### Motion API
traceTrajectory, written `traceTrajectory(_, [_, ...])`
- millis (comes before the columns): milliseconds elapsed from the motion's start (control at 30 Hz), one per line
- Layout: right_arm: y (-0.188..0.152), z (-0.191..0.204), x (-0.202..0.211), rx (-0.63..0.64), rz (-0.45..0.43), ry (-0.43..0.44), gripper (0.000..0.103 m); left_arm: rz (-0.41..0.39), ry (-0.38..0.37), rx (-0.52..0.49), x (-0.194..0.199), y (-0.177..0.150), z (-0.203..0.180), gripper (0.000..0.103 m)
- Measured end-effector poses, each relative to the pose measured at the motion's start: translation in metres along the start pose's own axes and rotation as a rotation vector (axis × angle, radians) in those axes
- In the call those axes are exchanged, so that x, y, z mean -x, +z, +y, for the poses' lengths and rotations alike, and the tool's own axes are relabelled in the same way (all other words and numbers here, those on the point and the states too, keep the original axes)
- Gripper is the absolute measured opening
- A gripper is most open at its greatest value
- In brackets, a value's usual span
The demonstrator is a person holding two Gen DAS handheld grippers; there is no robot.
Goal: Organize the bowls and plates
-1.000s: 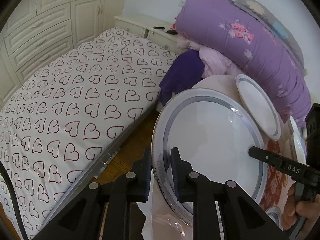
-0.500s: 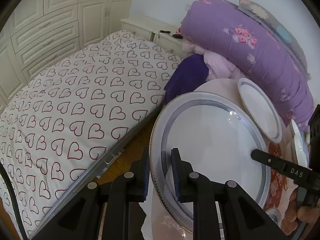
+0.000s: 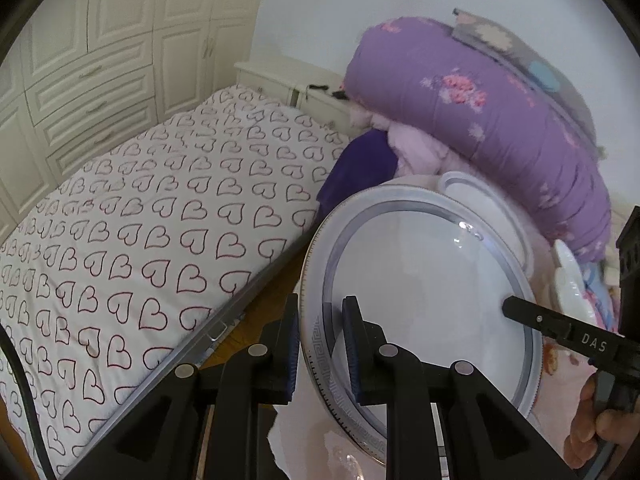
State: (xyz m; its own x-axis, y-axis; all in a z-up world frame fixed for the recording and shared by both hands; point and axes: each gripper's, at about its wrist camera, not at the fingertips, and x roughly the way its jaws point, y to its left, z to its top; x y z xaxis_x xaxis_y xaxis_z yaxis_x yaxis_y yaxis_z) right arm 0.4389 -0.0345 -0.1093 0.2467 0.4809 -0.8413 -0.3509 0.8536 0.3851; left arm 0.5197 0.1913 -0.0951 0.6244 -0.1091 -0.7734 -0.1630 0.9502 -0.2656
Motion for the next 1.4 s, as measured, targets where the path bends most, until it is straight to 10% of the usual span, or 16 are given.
traceTrajectory(567, [-0.063,-0.016,0.103,-0.019,-0.088,-0.003,0.021,-0.067,-0.043,-0.103,0.118,-0.079,-0.046,0.016])
traceTrajectory(1400, [-0.165,-0.051,0.109,-0.046,-0.059,-0.02,0.021,0.023,-0.01,-0.179,0.11,-0.153,-0.086,0.017])
